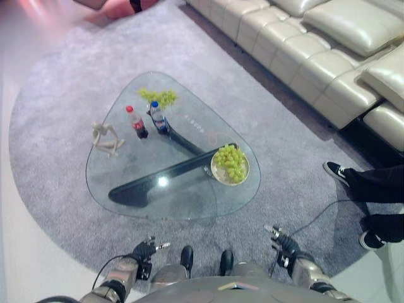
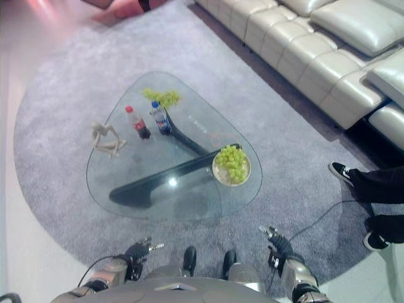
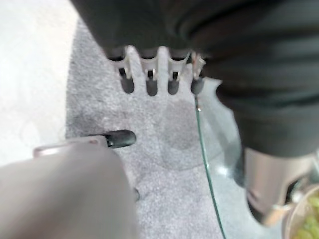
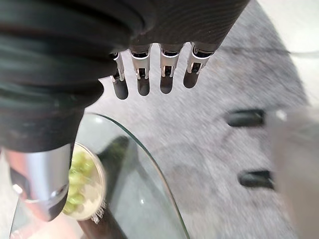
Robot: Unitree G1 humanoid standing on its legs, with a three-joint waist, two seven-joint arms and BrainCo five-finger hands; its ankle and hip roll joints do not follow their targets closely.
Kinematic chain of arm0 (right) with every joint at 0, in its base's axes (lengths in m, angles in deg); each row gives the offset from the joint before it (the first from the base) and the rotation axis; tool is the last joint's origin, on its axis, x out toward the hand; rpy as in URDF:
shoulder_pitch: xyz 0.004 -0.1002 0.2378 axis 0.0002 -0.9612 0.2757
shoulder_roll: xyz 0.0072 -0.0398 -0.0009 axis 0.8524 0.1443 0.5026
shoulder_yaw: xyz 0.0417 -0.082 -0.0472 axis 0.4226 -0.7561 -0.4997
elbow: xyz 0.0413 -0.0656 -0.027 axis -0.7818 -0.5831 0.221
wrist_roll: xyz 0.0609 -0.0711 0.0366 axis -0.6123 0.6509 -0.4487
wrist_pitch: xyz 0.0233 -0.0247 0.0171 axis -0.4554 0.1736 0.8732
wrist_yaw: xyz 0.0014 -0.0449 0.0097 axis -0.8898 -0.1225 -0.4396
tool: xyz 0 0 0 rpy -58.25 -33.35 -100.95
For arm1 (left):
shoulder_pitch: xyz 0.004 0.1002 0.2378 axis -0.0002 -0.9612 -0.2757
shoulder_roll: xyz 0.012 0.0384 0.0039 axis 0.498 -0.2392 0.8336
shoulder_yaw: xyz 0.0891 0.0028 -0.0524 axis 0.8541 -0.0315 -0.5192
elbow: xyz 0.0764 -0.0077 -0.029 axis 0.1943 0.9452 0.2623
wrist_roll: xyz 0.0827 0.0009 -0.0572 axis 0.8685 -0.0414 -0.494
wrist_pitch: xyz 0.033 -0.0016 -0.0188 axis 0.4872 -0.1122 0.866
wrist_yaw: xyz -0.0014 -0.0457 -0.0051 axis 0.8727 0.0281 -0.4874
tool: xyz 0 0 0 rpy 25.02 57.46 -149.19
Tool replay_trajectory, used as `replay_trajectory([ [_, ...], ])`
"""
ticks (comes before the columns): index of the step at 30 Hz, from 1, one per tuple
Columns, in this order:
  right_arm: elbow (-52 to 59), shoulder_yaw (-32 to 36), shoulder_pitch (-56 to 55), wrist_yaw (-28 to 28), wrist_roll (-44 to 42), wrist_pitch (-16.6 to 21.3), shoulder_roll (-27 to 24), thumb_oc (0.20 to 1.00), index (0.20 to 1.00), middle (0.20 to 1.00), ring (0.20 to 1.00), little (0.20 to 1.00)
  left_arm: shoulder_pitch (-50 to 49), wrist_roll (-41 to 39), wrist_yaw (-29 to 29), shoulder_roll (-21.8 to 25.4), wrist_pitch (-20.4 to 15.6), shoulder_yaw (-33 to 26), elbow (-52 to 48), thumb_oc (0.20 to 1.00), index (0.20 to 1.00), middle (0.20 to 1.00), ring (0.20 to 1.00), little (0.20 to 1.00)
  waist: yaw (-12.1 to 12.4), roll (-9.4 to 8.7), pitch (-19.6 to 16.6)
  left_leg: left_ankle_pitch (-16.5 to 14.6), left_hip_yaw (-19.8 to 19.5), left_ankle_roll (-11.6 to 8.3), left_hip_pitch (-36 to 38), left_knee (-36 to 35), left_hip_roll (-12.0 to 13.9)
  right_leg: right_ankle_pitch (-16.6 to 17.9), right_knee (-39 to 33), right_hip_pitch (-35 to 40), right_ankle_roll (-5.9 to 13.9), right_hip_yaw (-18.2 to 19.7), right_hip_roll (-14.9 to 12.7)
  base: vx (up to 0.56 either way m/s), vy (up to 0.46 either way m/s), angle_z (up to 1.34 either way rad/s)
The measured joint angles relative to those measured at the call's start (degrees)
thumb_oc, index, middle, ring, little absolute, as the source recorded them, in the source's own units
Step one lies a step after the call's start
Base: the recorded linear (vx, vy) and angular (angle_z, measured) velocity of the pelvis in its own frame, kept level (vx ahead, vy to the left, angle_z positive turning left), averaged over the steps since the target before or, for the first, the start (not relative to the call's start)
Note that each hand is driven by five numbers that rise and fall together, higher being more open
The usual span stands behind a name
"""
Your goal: Pick up fruits into the plate
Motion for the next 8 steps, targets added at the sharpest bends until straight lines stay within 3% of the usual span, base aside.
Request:
replay_trajectory([
  [8, -4.30, 1.55, -5.12, -1.14, 2.46, -0.85, 0.74, 1.000, 1.000, 1.000, 1.000, 1.000, -4.31, 1.01, 0.98, -0.58, 2.37, -1.70, 1.66, 1.000, 1.000, 1.000, 1.000, 1.000, -1.24, 1.29, -3.51, -1.20, 1.57, 0.72, 2.12, -0.12, 0.07, -0.01, -0.53, 1.53, -0.02, 1.98, 0.14, 0.03, 0.006, -0.13],
])
